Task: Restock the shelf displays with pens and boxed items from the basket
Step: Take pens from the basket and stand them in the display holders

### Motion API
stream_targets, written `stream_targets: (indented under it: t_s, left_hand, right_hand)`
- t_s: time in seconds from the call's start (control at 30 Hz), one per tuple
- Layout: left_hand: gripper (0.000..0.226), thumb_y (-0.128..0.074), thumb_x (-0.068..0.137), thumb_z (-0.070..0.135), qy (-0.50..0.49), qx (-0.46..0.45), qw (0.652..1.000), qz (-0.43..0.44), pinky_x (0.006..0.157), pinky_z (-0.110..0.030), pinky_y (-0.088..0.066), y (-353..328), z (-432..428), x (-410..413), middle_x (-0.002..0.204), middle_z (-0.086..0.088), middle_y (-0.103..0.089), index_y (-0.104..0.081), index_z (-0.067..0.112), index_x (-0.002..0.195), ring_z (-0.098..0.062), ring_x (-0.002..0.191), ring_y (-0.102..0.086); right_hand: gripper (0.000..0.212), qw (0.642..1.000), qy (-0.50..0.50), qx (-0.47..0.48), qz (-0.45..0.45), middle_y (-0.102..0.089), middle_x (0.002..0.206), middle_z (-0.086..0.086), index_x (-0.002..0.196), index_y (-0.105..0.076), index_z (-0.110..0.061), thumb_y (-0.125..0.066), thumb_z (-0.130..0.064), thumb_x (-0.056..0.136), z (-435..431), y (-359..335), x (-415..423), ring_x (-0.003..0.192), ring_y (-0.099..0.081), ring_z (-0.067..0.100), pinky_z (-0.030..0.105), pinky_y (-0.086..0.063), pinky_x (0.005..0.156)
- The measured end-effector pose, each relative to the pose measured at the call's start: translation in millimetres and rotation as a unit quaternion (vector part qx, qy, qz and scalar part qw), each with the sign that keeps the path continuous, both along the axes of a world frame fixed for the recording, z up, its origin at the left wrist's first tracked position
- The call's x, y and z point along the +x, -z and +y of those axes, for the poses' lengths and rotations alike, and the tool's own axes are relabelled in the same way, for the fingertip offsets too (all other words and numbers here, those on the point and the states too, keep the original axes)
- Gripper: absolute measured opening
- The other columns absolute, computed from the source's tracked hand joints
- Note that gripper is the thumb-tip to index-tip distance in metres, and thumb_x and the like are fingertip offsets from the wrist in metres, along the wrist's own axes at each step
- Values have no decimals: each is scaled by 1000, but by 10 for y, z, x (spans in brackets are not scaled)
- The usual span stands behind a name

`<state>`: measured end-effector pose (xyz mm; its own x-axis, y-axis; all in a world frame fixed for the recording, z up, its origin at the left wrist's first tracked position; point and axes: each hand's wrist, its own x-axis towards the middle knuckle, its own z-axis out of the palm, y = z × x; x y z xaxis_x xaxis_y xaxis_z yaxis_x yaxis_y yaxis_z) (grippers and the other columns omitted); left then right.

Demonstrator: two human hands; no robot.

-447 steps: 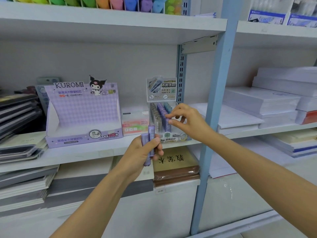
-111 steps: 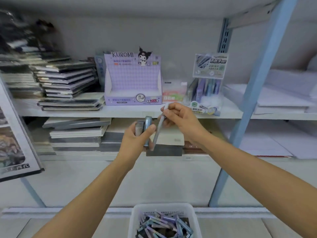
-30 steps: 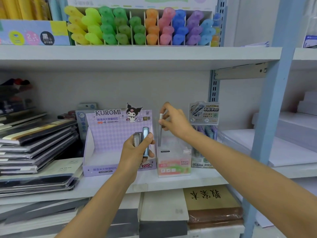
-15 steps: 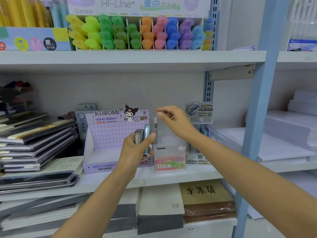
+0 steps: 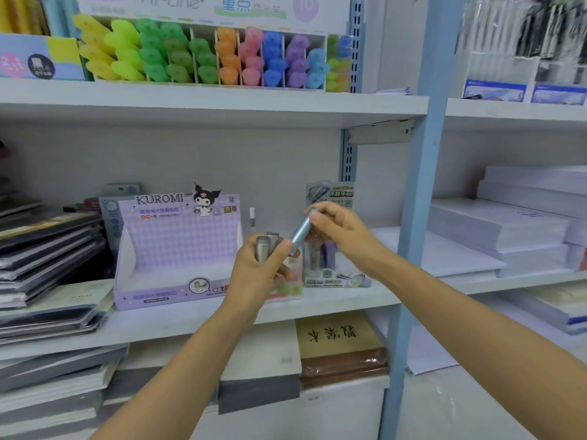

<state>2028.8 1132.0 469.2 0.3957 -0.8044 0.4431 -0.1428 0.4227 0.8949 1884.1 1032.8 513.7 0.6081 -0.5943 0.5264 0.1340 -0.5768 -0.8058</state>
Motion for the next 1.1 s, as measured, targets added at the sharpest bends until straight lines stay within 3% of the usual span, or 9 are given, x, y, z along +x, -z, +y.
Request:
stream_targets:
  t_s: [0.07,0.23,0.4,0.63,0.73,0.8,0.93,1.0,1.1]
  left_hand:
    - [15,-63,93,26,-2,14,1000,-5,44,-19,-42,80,-32,-54,80,-1,-74,-56,13,97,-14,52,-60]
    - [13,-58,96,20,17,35,999,-10,43,-20,-38,235,-67,-138,72,-4,-70,-55,13,106,-18,53,-57]
    - [7,-56,97,16,-3,29,999,-16,43,-19,-38,238,-127,-123,72,-7,-68,-57,12,103,-16,52,-56]
    - [10,-52,98,10,11,22,1000,-4,47,-19,-43,229,-178,-148,77,-9,-66,-60,10,105,-11,55,-58]
    - [14,-51,99,10,30,14,999,-15,51,-20,-49,226,-194,-165,76,-7,-67,-62,8,107,-12,59,-61]
    - [16,-51,99,13,49,13,999,-4,58,-22,-55,217,-201,-169,77,-7,-70,-63,10,110,-15,62,-65]
    - [20,-52,99,21,69,18,997,8,59,-24,-56,200,-214,-154,77,-5,-71,-62,17,115,-17,64,-66]
    - [21,-53,98,26,68,24,997,7,55,-24,-53,199,-214,-144,78,-7,-71,-62,21,117,-16,62,-65]
    - [23,-53,98,30,63,24,998,0,42,-19,-38,206,-217,-121,74,-5,-69,-61,25,119,-12,55,-58]
  right_hand:
    - [21,998,65,1,-2,-63,84,4,106,-53,-1,-44,-20,102,-98,51,-136,71,-65,8,22,-52,67]
    - [20,979,169,-8,114,-61,86,-4,100,-47,-10,-36,-27,104,-294,475,-344,75,-58,1,8,-45,61]
    - [19,977,173,-10,122,-60,95,2,96,-44,-17,-35,-31,104,-350,674,-409,92,-62,16,25,-52,72]
    - [16,985,108,-15,134,-57,92,-4,101,-47,-18,-38,-30,103,-245,684,-506,76,-58,-6,11,-47,64]
    - [11,989,98,-14,114,-65,99,8,99,-49,-20,-42,-28,102,-234,619,-553,89,-64,11,26,-52,82]
    - [8,989,137,-21,57,-65,103,11,102,-52,-16,-49,-23,100,-294,499,-567,97,-63,23,33,-53,87]
    - [9,967,248,-44,-19,-62,89,3,103,-59,-12,-59,-16,95,-530,265,-543,83,-62,19,30,-56,77]
    - [11,963,268,-34,-5,-61,87,4,103,-61,-10,-61,-15,93,-622,254,-490,76,-63,18,24,-57,71]
    - [12,961,273,-22,36,-61,86,3,101,-62,-8,-65,-14,91,-704,343,-388,80,-67,25,32,-59,75]
